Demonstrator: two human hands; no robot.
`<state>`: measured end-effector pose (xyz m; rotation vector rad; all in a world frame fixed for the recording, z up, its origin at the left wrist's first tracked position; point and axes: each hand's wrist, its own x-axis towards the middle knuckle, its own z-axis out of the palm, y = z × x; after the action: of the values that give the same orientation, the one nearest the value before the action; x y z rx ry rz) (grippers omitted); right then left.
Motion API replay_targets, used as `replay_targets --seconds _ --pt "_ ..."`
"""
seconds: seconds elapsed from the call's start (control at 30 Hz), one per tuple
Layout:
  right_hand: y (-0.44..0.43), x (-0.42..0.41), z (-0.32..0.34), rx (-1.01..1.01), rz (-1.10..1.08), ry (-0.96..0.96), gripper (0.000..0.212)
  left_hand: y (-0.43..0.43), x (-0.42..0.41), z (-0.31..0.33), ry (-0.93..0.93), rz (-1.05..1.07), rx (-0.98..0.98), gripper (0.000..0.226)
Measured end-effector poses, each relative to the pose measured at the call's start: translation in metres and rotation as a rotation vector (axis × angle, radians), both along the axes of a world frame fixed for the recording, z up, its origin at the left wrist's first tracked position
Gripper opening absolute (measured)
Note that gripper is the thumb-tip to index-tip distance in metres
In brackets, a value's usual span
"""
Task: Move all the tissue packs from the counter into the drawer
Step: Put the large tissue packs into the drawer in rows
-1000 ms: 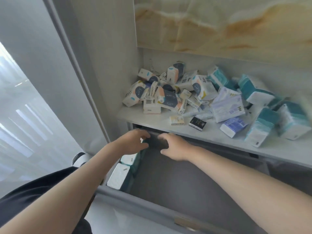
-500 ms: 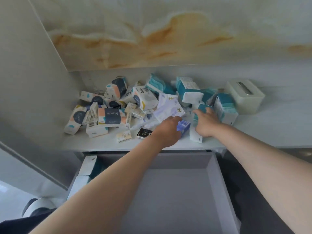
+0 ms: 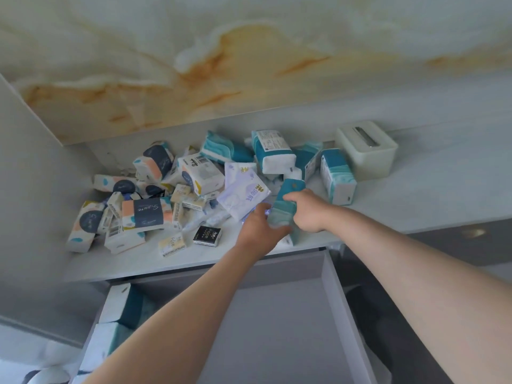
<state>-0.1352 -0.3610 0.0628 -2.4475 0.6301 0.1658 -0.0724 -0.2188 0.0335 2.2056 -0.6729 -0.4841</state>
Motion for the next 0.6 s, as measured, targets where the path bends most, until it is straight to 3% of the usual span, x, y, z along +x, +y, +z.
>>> replay_targets --seconds 0.1,0.23,0.33,0.4,0.5,0.6 --pt "0.003 -0.010 0.004 -0.013 0.054 -0.039 0.068 0.009 -0.001 0.010 0.026 0.089 -0.003 0.035" --pt "0.007 -0.020 0.015 0.000 -0.019 -0.135 0.084 0.038 0.007 0.027 0.277 0.225 -0.235 0.044" --pt "0.014 -0.021 0.020 0.257 -0.062 -0.109 0.092 0.075 0.013 0.033 0.403 0.177 -0.353 0.019" --pt "0.022 -0.019 0.022 0.447 -0.048 -0.068 0.081 0.103 0.017 0.035 0.467 0.134 -0.382 0.024" --pt "0.041 -0.012 0.023 0.442 0.069 -0.044 0.049 0.147 0.027 0.030 0.460 0.040 -0.269 0.046" --pt "0.071 0.000 0.022 0.418 0.189 -0.070 0.039 0.189 0.030 0.025 0.321 -0.142 0.007 0.056"
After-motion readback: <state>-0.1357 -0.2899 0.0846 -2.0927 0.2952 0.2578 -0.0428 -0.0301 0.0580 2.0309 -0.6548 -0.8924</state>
